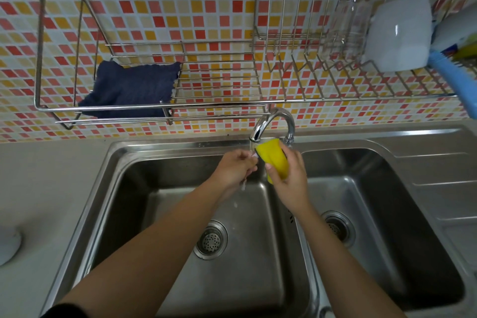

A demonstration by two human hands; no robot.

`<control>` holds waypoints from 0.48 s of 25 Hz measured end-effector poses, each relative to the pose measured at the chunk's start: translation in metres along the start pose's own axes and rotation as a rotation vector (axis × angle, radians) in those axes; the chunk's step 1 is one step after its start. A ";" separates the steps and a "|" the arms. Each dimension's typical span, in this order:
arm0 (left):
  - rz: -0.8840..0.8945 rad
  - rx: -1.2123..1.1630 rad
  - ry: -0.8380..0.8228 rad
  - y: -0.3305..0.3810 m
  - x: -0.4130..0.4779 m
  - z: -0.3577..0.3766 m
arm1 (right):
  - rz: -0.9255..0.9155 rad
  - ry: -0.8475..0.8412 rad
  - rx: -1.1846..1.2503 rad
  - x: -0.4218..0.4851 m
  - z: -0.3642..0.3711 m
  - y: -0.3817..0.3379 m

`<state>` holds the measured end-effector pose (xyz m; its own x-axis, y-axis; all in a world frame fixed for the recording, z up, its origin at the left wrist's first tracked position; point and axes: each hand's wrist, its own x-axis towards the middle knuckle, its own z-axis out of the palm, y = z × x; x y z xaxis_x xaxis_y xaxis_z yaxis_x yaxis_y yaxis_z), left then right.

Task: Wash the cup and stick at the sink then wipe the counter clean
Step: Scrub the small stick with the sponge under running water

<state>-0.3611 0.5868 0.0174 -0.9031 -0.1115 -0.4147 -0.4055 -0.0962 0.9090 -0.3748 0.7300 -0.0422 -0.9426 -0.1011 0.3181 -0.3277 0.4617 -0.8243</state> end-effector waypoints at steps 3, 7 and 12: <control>-0.036 -0.178 0.000 0.002 -0.001 -0.003 | -0.022 -0.031 -0.031 0.004 0.007 -0.001; -0.093 -0.156 0.101 -0.001 -0.007 -0.009 | 0.009 -0.001 -0.034 0.000 0.011 -0.003; -0.194 -0.319 0.080 0.005 -0.010 -0.014 | -0.026 0.025 -0.055 -0.001 0.011 -0.001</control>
<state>-0.3519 0.5733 0.0260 -0.7949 -0.1371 -0.5911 -0.4917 -0.4252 0.7599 -0.3741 0.7204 -0.0471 -0.9319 -0.0918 0.3509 -0.3471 0.5069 -0.7891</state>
